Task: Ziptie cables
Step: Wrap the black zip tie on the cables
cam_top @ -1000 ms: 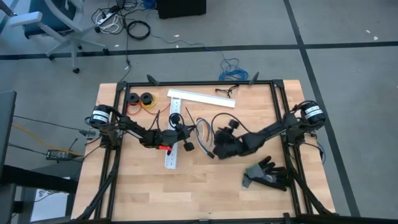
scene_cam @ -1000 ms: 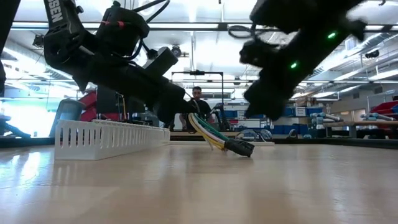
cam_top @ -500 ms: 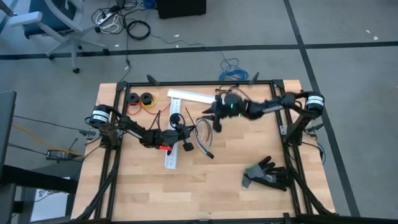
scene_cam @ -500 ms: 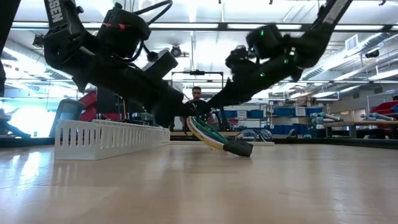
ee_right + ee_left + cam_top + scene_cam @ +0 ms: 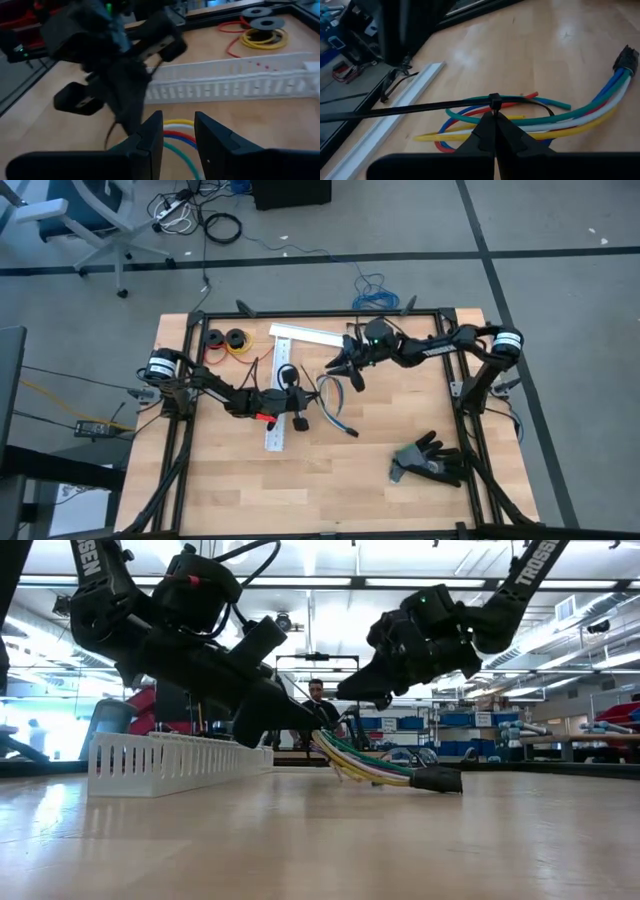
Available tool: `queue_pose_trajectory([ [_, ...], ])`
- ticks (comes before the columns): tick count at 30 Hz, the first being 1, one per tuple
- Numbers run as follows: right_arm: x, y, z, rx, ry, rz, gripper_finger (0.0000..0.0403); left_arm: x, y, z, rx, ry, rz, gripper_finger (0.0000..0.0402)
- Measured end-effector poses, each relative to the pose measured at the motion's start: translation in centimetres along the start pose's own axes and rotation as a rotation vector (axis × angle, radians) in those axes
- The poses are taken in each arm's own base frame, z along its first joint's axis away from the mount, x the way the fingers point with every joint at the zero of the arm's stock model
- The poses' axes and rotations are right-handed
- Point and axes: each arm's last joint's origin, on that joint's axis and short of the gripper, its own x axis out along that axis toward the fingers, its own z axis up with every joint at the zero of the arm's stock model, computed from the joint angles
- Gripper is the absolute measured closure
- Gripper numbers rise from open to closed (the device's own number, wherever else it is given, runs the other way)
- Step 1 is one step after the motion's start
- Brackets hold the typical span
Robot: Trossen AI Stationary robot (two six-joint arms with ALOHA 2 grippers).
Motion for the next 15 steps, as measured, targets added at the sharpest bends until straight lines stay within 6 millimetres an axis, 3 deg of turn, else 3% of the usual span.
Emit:
queue_pose_trajectory([
  [8, 1.5, 2.2, 0.8, -0.042, -0.001, 0.073, 0.0304, 0.0, 0.4, 0.5, -0.015, -0.024, 0.117, 0.0398],
  [15, 2.5, 2.4, 2.5, -0.035, 0.060, 0.047, 0.0304, -0.1, 0.7, 0.5, -0.116, -0.016, 0.226, 0.0398],
])
